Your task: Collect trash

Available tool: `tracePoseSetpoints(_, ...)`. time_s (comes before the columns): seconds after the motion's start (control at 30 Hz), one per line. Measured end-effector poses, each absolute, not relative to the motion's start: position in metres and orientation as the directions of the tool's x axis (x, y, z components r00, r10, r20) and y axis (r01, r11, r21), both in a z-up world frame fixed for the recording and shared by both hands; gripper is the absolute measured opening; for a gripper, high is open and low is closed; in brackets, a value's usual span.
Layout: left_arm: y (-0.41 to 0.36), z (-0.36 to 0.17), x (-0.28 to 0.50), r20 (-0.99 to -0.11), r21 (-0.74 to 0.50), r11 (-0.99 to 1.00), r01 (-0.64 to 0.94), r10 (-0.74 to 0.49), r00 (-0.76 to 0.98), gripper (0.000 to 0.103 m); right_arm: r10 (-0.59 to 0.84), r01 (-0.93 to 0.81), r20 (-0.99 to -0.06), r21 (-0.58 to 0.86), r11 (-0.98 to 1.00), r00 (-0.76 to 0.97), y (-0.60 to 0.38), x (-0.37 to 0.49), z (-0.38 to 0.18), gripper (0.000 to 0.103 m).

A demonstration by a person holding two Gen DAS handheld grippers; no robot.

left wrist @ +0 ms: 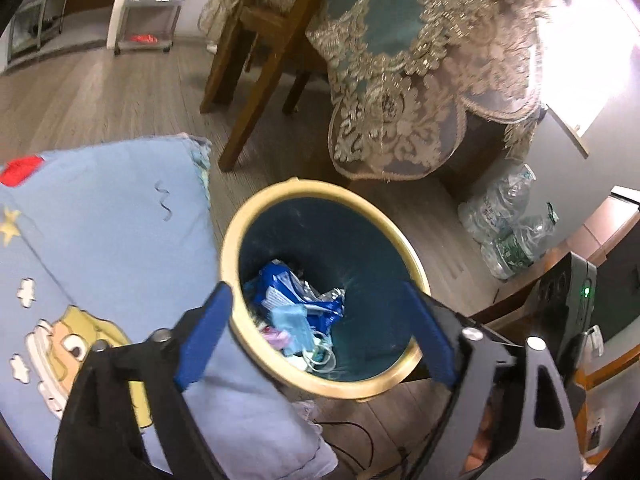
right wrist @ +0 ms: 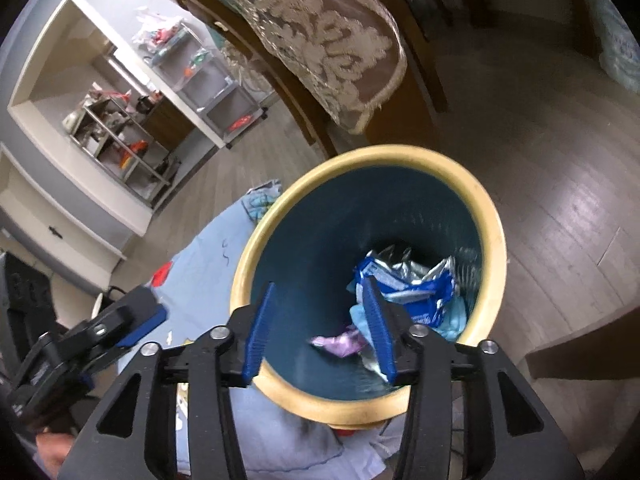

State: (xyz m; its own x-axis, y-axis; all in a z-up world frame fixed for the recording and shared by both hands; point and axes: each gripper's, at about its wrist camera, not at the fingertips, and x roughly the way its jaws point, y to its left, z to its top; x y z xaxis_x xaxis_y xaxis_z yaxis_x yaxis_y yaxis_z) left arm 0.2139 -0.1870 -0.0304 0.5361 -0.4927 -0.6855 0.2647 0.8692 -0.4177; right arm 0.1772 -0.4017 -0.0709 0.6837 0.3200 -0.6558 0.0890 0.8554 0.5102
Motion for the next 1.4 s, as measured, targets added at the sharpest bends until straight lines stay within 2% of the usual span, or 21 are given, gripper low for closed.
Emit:
tracePoseSetpoints(0.07, -0.182, -0.022, 0.204, -0.675, -0.396, 0.879, 0.265, -0.475, 0.565, 0.095, 0.296, 0.079, -0.643, 0.487, 0.87, 0.706, -0.399, 0.17, -0.061, 0.058)
tracePoseSetpoints(0.13, -0.177, -0.016, 0.194, -0.666, -0.368, 0.889, 0.273, -0.457, 0.59, 0.097, 0.274, 0.075, -0.637, 0.464, 0.883, 0.721, -0.397, 0.163, -0.052, 0.07)
tracePoseSetpoints(0.43, -0.172, 0.008, 0.147, -0.626, -0.185, 0.934, 0.304, -0.351, 0.697, 0.097, 0.206, 0.04, -0.627, 0.355, 0.934, 0.751, -0.385, 0.12, -0.014, 0.086)
tracePoseSetpoints(0.53, -0.176, 0.012, 0.13, -0.606, -0.13, 0.942, 0.31, -0.323, 0.727, 0.097, 0.183, 0.025, -0.625, 0.308, 0.951, 0.759, -0.379, 0.105, -0.007, 0.089)
tracePoseSetpoints(1.0, -0.167, 0.026, 0.084, -0.583, -0.054, 0.959, 0.277, -0.255, 0.771, 0.097, 0.106, -0.002, -0.584, 0.177, 0.984, 0.805, -0.363, 0.051, 0.01, 0.092)
tracePoseSetpoints(1.4, -0.171, 0.026, 0.069, -0.563, -0.041, 0.958, 0.283, -0.256, 0.786, 0.097, 0.121, -0.027, -0.56, 0.173, 0.985, 0.82, -0.357, 0.03, 0.009, 0.093)
